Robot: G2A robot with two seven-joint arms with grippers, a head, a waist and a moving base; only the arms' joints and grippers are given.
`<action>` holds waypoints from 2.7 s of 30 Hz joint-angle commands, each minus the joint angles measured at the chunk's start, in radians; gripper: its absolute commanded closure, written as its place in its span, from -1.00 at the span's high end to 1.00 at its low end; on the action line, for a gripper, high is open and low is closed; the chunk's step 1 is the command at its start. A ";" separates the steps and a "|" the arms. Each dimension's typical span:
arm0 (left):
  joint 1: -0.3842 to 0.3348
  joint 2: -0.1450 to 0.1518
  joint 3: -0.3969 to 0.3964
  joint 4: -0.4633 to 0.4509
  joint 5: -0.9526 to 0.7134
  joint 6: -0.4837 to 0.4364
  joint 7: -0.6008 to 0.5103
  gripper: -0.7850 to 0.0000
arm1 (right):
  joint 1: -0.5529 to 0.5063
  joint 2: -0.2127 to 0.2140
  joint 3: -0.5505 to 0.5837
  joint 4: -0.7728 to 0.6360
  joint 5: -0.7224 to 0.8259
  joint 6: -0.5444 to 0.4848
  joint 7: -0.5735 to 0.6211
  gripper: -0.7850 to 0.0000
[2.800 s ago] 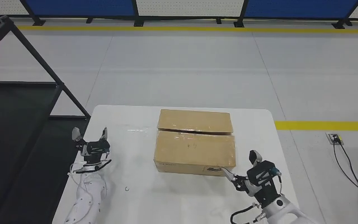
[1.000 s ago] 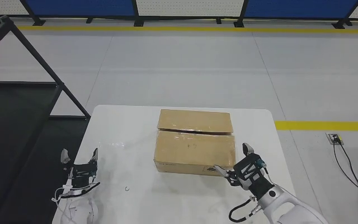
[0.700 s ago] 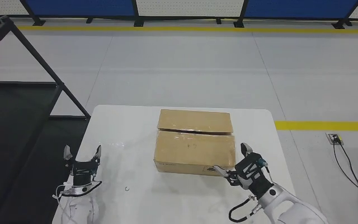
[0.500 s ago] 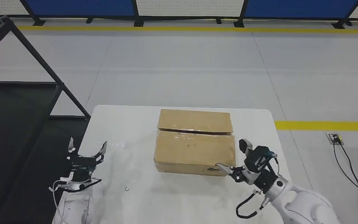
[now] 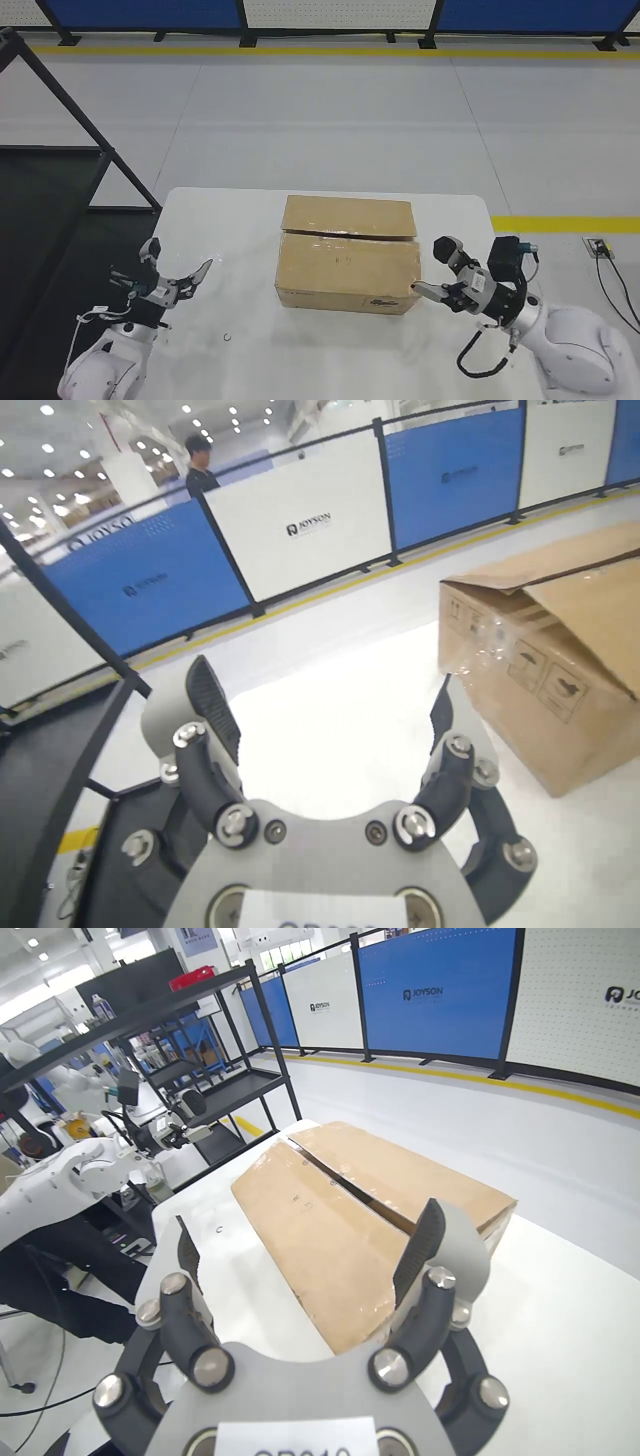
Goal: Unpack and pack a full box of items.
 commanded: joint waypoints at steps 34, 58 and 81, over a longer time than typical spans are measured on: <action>-0.260 0.058 -0.062 0.013 -1.388 -0.033 -1.219 1.00 | 0.127 0.069 0.005 0.304 0.607 -0.102 0.350 1.00; -0.441 0.083 0.049 0.208 -1.708 0.265 -1.469 1.00 | 0.430 0.104 -0.201 0.600 0.685 0.073 0.529 1.00; -0.458 0.096 0.063 0.264 -1.755 0.249 -1.541 1.00 | 0.554 0.237 -0.545 0.666 0.954 0.063 0.520 1.00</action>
